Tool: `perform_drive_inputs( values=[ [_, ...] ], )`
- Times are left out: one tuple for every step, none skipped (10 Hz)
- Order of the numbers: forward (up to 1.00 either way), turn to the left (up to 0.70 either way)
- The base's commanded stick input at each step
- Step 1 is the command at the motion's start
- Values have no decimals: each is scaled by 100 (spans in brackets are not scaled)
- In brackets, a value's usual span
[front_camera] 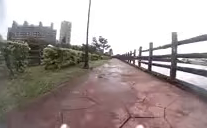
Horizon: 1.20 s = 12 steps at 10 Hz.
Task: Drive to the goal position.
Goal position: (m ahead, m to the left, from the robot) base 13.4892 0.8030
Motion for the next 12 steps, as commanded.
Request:
perform_drive_inputs(
  values=[
    [85,1],
    [85,1],
    [85,1],
    [85,1],
    [85,1],
    [85,1],
    [85,1],
    [85,1],
    [85,1],
    [85,1],
    [85,1],
    [85,1]
  ],
)
